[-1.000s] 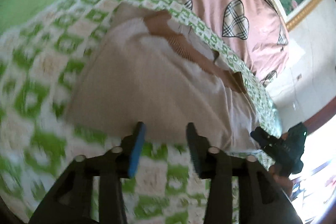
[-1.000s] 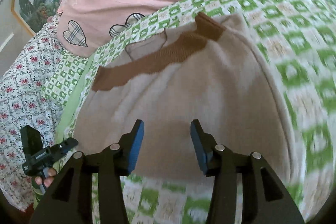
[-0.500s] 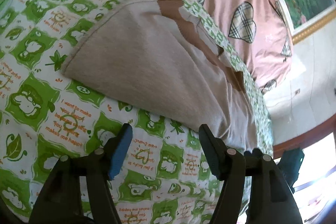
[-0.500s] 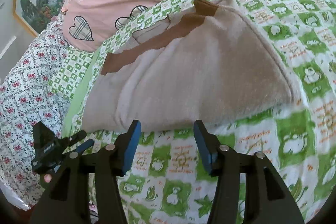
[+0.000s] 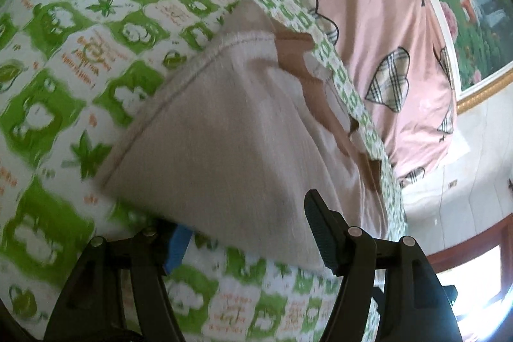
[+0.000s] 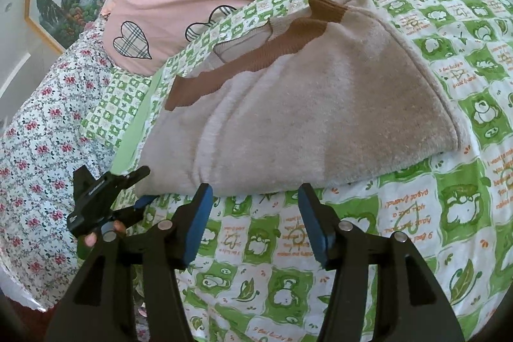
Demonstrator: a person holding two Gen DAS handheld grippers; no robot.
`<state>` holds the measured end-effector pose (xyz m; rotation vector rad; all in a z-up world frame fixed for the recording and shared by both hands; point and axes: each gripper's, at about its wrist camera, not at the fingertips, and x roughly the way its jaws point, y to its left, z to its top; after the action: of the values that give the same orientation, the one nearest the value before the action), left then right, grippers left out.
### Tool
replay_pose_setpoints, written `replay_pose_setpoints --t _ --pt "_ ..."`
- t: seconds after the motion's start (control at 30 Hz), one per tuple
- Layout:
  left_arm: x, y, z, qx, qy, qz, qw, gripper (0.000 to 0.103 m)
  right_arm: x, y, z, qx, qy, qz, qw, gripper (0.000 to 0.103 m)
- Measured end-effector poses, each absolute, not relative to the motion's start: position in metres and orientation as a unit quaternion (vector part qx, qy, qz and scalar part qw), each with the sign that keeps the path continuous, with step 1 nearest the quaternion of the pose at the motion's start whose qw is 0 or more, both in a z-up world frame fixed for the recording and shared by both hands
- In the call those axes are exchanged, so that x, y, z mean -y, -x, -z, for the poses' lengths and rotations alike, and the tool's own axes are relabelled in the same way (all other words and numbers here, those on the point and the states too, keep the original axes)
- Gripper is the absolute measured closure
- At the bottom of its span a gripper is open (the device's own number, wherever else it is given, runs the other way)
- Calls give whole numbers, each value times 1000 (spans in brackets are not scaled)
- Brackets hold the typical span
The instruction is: Fold small clothes
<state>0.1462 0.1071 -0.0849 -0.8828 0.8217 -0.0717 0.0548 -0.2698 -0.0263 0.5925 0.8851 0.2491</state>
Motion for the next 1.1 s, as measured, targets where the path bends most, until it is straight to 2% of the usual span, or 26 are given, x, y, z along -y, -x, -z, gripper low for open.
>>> replay_pose_setpoints --t 0.17,0.27,0.33,0.43,0.5,0.73,0.87,0.93,1.0,1.1 --pt "-110 -165 84 -377 416 17 827 36 272 -58 28 -421 -288 -118 852 46" --pt "-110 -173 83 -373 412 10 831 41 273 -60 29 -420 -291 -117 852 45" --pt "-110 -176 82 -377 395 0 837 64 276 -65 29 -421 -291 -117 851 45" --pt "-106 -176 73 -372 373 -6 850 81 281 -75 27 -417 -291 -119 853 45" --pt "-96 -177 59 -365 339 -6 867 87 286 -82 25 -412 -291 -119 855 45" --pt "-22 -182 -4 -327 220 57 917 90 319 -103 17 -400 -313 -121 853 45" --pt "30 -191 -16 -332 182 112 919 90 330 -118 6 -397 -324 -157 844 45" --pt "53 -198 -11 -346 161 124 916 90 331 -128 5 -398 -350 -191 827 41" --pt "71 -204 -4 -355 142 131 915 90 329 -141 8 -405 -373 -214 807 25" --pt "88 -206 5 -365 128 145 911 90 317 -166 18 -417 -396 -260 776 23"
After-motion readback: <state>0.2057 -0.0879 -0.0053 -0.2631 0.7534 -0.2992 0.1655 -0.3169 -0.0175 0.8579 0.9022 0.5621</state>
